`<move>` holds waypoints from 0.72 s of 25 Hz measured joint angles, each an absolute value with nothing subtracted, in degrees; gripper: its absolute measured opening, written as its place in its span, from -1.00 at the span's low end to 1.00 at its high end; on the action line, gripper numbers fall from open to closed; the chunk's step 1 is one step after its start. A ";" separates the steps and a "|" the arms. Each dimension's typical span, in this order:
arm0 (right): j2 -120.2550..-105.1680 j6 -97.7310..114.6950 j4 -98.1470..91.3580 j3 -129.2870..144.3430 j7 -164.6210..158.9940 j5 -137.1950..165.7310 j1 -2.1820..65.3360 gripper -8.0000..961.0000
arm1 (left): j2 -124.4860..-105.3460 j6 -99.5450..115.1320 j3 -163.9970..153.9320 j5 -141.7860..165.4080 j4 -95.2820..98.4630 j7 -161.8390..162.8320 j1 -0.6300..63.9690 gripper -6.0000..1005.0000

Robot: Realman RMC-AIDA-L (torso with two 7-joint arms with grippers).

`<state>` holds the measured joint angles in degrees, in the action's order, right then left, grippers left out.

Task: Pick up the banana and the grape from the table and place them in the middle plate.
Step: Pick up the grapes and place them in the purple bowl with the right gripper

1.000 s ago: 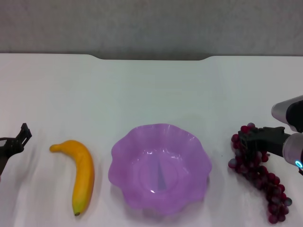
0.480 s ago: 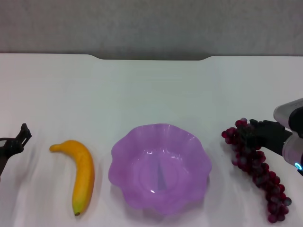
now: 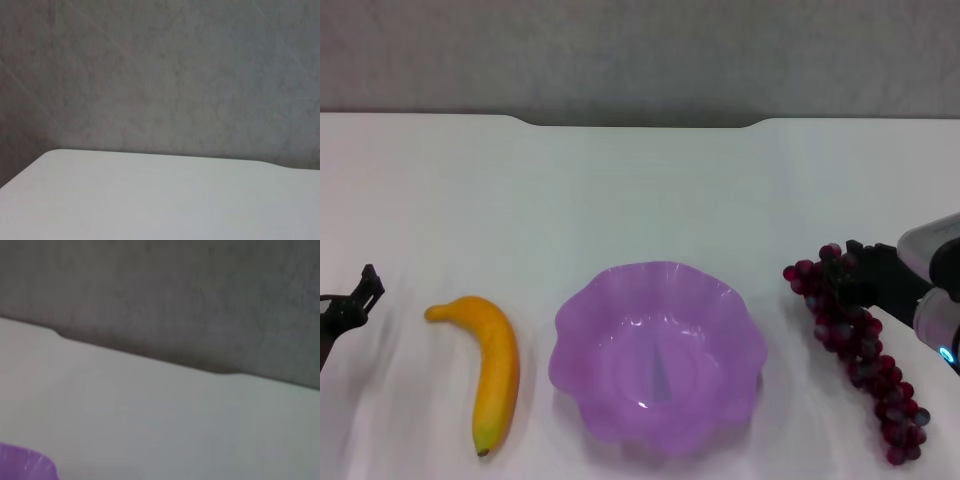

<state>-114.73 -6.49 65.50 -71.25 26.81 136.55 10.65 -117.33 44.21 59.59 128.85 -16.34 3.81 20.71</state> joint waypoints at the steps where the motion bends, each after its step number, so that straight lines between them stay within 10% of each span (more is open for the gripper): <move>1: -114.73 -5.72 65.67 -70.88 26.81 136.57 10.41 -0.35 | -117.32 44.21 59.59 128.85 -16.34 3.84 20.67 0.77; 18: -114.61 6.28 67.89 -65.03 26.83 138.78 6.76 -0.38 | -117.24 44.21 59.68 128.77 -16.35 3.84 20.57 0.77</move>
